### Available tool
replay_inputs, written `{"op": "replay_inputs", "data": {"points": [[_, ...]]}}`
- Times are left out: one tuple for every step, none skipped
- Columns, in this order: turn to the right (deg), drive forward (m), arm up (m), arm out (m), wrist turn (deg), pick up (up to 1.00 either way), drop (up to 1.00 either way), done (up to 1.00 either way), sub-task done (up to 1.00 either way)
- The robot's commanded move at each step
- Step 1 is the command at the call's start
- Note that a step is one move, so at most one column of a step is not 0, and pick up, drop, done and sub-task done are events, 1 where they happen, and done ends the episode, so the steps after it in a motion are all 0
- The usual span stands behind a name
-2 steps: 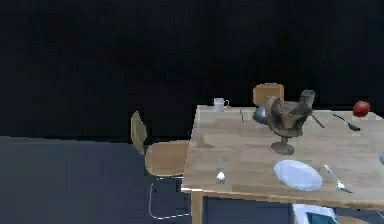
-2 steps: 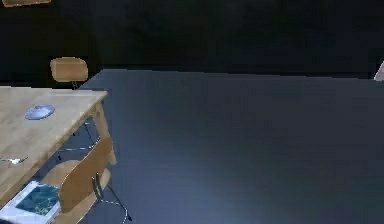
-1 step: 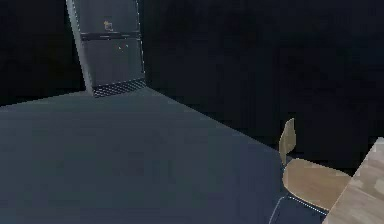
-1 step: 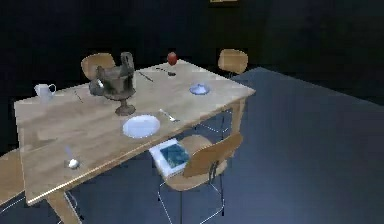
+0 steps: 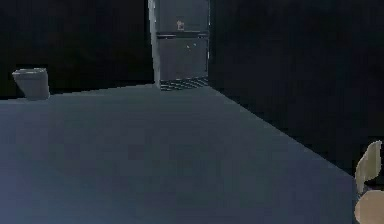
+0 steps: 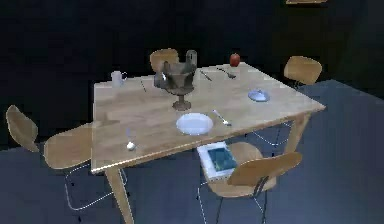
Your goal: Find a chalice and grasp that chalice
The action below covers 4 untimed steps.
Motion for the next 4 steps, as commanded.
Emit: {"op": "replay_inputs", "data": {"points": [[45.0, 0.0, 0.0, 0.0, 0.0, 0.0, 0.0, 0.0, 0.0], [27.0, 0.0, 0.0, 0.0, 0.0, 0.0, 0.0, 0.0, 0.0], [0.0, 0.45, 0.0, 0.0, 0.0, 0.0, 0.0, 0.0, 0.0], [-45.0, 0.0, 0.0, 0.0, 0.0, 0.0, 0.0, 0.0, 0.0]]}}
